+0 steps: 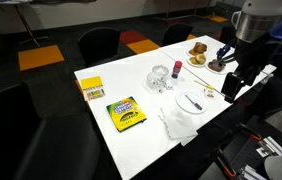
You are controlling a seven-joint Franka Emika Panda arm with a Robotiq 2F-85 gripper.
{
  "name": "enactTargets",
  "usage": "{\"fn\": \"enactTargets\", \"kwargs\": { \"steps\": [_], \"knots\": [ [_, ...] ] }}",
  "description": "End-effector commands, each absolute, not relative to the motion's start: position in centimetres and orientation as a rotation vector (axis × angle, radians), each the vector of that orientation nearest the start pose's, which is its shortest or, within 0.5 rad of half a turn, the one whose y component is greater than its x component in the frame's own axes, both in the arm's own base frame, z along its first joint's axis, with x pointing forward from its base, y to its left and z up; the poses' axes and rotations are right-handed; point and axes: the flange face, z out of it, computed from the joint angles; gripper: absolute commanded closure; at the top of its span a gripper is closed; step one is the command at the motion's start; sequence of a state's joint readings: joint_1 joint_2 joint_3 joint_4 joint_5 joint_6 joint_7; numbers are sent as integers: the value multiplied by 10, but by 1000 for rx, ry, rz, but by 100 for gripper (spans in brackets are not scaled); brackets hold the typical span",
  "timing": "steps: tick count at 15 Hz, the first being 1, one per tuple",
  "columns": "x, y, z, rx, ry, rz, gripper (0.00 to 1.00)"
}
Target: Pick up the tissue paper from the table and move it to the right.
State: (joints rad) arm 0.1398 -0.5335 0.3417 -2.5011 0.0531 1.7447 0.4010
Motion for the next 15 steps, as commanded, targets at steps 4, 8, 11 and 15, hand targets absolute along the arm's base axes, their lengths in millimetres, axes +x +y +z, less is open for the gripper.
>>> {"fn": "enactTargets", "kwargs": {
  "steps": [4, 8, 11, 15],
  "knots": [
    [335, 155, 433, -3377, -73, -193, 0],
    [353, 148, 425, -3273, -65, -446, 0],
    [352, 135, 405, -3197, 32, -437, 0],
    [346, 91, 373, -3091, 149, -387, 0]
  ]
}}
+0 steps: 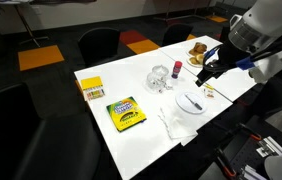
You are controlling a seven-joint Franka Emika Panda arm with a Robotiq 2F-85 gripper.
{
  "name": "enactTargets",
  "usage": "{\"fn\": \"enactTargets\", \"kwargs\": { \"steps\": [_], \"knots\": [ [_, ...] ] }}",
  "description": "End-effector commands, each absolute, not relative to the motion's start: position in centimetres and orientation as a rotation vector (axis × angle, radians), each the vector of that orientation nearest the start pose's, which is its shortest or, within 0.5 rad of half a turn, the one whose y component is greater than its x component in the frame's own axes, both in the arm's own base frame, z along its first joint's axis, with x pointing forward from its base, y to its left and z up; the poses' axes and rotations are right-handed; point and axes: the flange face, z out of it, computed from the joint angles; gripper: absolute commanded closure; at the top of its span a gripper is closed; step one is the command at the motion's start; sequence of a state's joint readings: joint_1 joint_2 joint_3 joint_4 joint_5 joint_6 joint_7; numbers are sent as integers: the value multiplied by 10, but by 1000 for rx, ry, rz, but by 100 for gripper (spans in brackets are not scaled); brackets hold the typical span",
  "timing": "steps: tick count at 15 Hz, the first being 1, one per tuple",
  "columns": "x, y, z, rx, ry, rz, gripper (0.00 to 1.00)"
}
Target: Pick up the tissue paper from the table and move it to the right.
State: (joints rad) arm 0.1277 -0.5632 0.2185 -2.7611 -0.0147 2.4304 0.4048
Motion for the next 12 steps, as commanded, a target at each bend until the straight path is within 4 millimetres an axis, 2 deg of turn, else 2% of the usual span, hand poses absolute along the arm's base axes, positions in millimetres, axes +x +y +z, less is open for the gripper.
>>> {"fn": "enactTargets", "kwargs": {
  "steps": [1, 3, 5, 8, 9, 10, 12],
  "knots": [
    [368, 83, 376, -3077, 145, -371, 0],
    [372, 56, 361, -3055, 120, -339, 0],
    [379, 30, 337, -3036, 68, -274, 0],
    [378, 10, 295, -3037, 15, -113, 0],
    [377, 17, 325, -3036, 50, -187, 0],
    [377, 13, 315, -3040, 49, -152, 0],
    [381, 15, 319, -3041, 45, -164, 0]
  ]
}}
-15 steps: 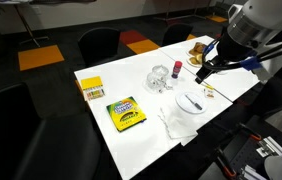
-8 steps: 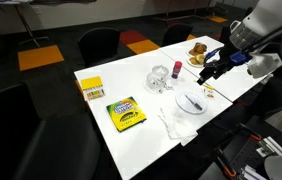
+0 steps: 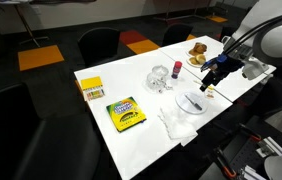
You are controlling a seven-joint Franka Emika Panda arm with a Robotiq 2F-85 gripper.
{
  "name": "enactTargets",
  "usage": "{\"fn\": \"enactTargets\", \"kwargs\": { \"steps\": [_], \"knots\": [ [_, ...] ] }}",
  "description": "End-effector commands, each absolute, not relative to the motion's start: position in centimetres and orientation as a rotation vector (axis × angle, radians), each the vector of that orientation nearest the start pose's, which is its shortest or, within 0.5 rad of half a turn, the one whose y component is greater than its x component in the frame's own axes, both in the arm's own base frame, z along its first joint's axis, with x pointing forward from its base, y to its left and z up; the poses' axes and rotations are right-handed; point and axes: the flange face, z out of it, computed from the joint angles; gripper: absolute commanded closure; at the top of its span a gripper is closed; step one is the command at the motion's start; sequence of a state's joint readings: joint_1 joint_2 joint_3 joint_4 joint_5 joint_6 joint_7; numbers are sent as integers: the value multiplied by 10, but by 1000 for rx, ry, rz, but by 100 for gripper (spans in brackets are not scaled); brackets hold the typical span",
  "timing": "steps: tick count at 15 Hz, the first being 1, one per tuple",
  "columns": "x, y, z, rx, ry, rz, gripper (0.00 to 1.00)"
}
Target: Pick up the tissue paper from the table and move it to the right.
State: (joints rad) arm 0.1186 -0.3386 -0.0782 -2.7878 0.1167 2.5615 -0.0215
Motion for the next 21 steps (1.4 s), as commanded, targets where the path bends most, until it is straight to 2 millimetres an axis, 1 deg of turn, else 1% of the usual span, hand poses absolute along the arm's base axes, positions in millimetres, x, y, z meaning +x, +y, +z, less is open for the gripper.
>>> {"fn": "enactTargets", "kwargs": {
  "steps": [1, 3, 5, 10, 12, 15, 17, 19, 21],
  "knots": [
    [381, 17, 322, -3040, 41, -175, 0],
    [381, 18, 325, -3039, 39, -187, 0],
    [390, 16, 316, -3023, -3, -178, 0],
    [422, 8, 290, -2956, -93, -266, 0],
    [437, 11, 279, -2899, -110, -258, 0],
    [461, 22, 262, -2774, -137, -250, 0],
    [476, 31, 242, -2697, -128, -207, 0],
    [484, 43, 217, -2603, -111, -56, 0],
    [488, 53, 195, -2580, -96, 114, 0]
  ]
}}
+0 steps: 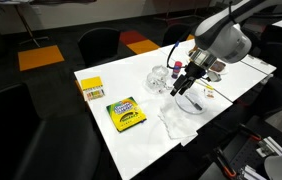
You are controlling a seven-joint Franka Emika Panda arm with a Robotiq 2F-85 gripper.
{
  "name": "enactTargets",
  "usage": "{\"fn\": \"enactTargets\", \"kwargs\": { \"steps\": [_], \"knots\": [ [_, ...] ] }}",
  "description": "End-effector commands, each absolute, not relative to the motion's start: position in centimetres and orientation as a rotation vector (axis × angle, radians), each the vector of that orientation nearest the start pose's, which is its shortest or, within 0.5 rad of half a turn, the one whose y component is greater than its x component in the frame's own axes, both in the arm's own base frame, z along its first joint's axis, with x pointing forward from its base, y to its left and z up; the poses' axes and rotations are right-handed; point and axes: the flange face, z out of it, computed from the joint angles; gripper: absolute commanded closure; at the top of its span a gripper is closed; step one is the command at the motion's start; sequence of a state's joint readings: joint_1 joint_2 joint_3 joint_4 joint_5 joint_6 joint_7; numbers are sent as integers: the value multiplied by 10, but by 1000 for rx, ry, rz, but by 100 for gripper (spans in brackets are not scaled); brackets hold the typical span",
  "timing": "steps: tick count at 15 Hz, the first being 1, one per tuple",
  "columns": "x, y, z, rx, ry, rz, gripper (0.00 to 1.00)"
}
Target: Pick up the tissue paper from the table and move it to the right.
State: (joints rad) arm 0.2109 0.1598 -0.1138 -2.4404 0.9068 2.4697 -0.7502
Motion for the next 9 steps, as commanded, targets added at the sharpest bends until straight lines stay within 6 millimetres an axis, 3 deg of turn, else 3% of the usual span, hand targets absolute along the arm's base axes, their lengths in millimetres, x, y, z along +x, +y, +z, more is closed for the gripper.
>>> {"fn": "enactTargets", "kwargs": {
  "steps": [1, 4, 9],
  "knots": [
    [489, 57, 187, -2578, -84, 197, 0],
    [496, 70, 168, -2628, -17, 393, 0],
    [513, 103, 168, -2828, 116, 522, 0]
  ]
}}
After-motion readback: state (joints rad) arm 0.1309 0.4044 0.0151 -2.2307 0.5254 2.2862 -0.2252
